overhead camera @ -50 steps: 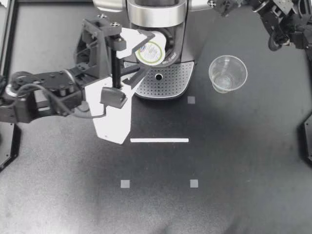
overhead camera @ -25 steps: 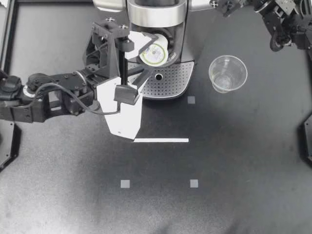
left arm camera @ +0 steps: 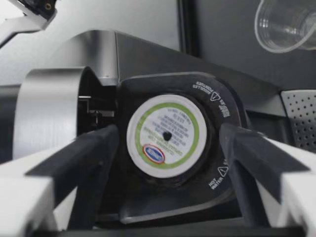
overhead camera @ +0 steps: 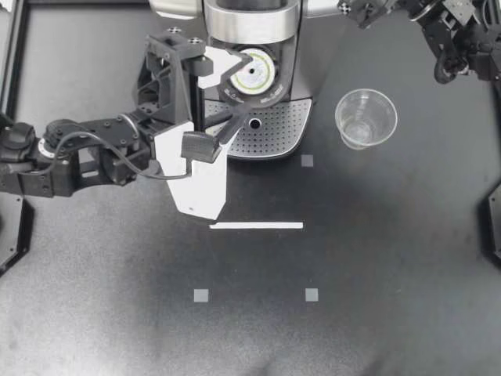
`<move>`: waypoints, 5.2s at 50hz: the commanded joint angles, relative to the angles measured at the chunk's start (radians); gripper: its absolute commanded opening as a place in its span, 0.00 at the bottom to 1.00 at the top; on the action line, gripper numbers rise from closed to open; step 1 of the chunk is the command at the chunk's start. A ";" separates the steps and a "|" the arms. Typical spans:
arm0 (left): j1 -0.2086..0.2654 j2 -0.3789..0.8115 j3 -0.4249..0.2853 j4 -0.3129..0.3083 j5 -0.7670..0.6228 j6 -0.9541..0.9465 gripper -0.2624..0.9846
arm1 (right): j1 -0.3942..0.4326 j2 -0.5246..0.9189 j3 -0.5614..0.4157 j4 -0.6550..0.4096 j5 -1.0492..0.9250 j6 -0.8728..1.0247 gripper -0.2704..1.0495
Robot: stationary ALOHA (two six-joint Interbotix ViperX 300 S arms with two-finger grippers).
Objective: Place the coffee capsule inside the capsule container, then place the cup onto the center of the cup tray, then push the 'Hot Water' and 'Travel Mug' buttons.
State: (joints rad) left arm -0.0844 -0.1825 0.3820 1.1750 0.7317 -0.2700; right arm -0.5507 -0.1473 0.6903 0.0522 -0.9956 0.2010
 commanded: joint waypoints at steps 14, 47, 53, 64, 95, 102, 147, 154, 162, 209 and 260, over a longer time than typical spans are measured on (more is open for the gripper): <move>-0.031 -0.175 0.120 0.008 -0.138 -0.229 0.82 | -0.026 -0.026 -0.035 0.002 -0.018 -0.002 0.23; -0.035 -0.465 0.483 0.003 -0.535 -0.660 0.42 | -0.055 0.031 -0.238 0.000 0.333 0.002 0.23; -0.035 -0.477 0.505 0.000 -0.538 -0.669 0.37 | -0.032 0.026 -0.239 -0.002 0.345 0.002 0.23; -0.035 -0.497 0.512 0.000 -0.534 -0.670 0.37 | 0.017 0.018 -0.236 -0.003 0.374 0.000 0.23; -0.035 -0.508 0.535 -0.003 -0.541 -0.706 0.37 | 0.173 -0.084 -0.092 -0.005 0.379 0.005 0.23; -0.034 -0.508 0.535 -0.005 -0.541 -0.706 0.37 | 0.204 -0.086 -0.067 -0.005 0.379 0.003 0.23; -0.034 -0.500 0.552 -0.037 -0.545 -0.712 0.37 | 0.270 -0.383 0.202 0.202 0.526 0.101 0.23; -0.034 -0.499 0.557 -0.037 -0.545 -0.710 0.37 | 0.225 -0.500 0.334 0.307 0.684 0.140 0.23; -0.034 -0.499 0.563 -0.037 -0.545 -0.710 0.37 | 0.129 -0.551 0.430 0.396 0.844 0.176 0.24; -0.034 -0.494 0.584 -0.038 -0.552 -0.710 0.37 | -0.043 -0.460 0.535 0.394 1.123 0.307 0.59; -0.035 -0.494 0.589 -0.038 -0.561 -0.710 0.37 | -0.043 -0.249 0.446 0.394 1.117 0.313 0.51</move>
State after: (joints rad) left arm -0.1181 -0.6734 0.9879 1.1367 0.1749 -0.9802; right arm -0.5875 -0.3896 1.1597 0.4464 0.1212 0.5154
